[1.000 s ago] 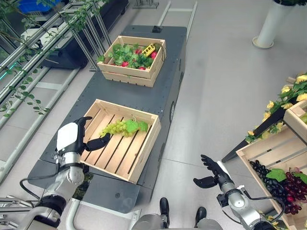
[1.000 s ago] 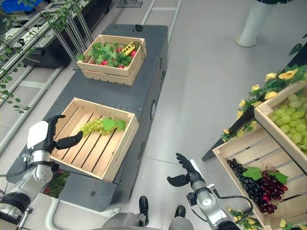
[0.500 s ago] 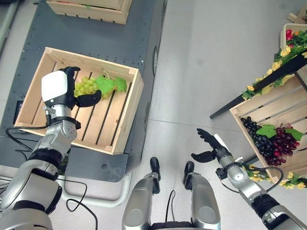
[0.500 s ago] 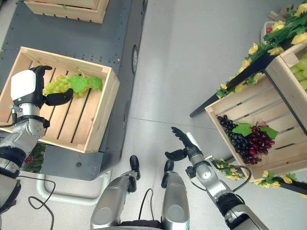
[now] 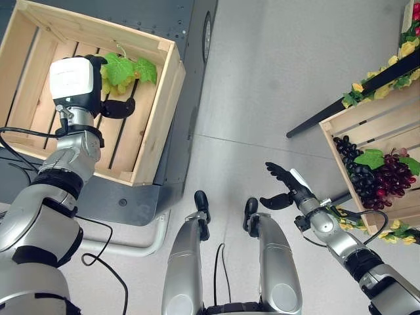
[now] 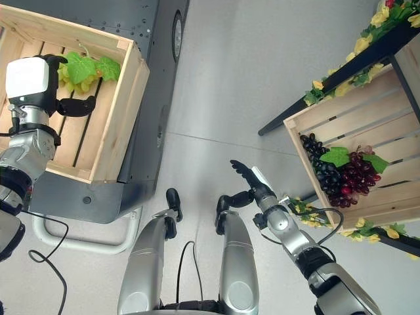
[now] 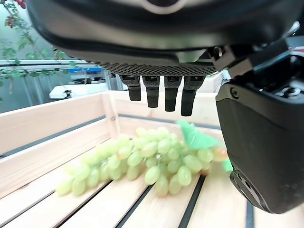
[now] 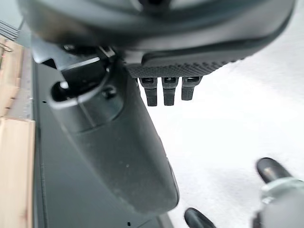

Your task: Pick up the fruits from the basket on one side to the basket on the other side

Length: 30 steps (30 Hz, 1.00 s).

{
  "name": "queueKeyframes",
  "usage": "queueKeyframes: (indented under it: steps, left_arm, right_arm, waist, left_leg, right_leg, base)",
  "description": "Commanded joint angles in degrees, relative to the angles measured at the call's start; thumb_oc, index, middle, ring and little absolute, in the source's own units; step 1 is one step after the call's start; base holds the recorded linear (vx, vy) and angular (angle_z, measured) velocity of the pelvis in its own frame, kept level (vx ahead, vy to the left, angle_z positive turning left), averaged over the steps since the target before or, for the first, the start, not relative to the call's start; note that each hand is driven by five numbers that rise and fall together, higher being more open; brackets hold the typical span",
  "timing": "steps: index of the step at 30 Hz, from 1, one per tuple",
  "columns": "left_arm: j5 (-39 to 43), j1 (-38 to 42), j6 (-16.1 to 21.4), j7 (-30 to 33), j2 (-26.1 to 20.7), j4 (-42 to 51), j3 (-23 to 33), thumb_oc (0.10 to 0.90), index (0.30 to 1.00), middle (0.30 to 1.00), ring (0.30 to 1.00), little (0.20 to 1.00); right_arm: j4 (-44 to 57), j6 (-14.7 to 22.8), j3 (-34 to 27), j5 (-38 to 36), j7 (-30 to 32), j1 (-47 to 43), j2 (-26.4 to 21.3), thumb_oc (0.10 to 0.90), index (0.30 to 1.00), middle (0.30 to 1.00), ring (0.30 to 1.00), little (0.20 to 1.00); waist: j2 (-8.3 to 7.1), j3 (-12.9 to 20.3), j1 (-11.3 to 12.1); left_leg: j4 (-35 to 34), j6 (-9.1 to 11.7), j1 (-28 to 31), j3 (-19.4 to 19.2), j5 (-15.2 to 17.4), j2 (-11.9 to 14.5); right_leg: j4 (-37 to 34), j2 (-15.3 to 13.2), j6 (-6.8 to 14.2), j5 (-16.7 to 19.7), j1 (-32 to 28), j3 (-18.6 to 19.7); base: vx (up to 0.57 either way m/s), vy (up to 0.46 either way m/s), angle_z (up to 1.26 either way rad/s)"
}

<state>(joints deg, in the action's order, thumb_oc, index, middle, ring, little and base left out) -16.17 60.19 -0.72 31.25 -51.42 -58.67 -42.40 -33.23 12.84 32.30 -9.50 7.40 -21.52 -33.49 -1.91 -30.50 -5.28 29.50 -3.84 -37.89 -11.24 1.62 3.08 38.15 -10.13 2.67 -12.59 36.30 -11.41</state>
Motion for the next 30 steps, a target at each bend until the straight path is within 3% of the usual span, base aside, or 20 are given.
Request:
queueKeyframes:
  steps: [1,16,30]
  left_arm:
    - [-1.0,10.2,-0.9,3.5,-7.4,-0.7,1.9,0.8,0.9,0.9,0.9,0.9]
    - [-0.8,15.2,-5.6,6.0,-8.2,-1.4,0.9,0.8,0.9,0.9,0.9,0.9]
    - [0.6,18.2,-4.6,2.8,-9.4,-2.6,-0.9,0.8,0.9,0.9,0.9,0.9]
  right_arm:
    - [5.4,4.2,-2.5,-1.4,1.0,0.5,-1.6,0.8,0.9,0.9,0.9,0.9]
    - [6.1,2.6,-2.8,-0.3,1.3,0.2,-1.6,0.8,0.9,0.9,0.9,0.9]
    - [7.1,1.8,-3.9,0.1,2.2,2.7,-1.7,0.8,0.9,0.9,0.9,0.9]
  waist:
    - [-0.06,0.7,0.7]
    - [-0.47,0.7,0.6]
    - [-1.78,0.7,0.0]
  left_leg:
    - [3.4,2.1,4.6,-2.2,10.8,0.8]
    - [6.1,1.3,1.6,-2.5,12.5,1.1]
    - [6.0,0.2,-0.5,-2.9,13.2,1.1]
  right_leg:
    - [-0.7,2.1,-1.6,-1.0,-1.4,0.4]
    - [2.4,1.7,-1.3,-1.4,2.1,0.3]
    - [0.4,2.5,0.7,1.5,4.5,1.1]
  base:
    - [-0.01,0.045,0.05]
    - [0.01,0.046,0.03]
    - [0.03,0.045,0.0]
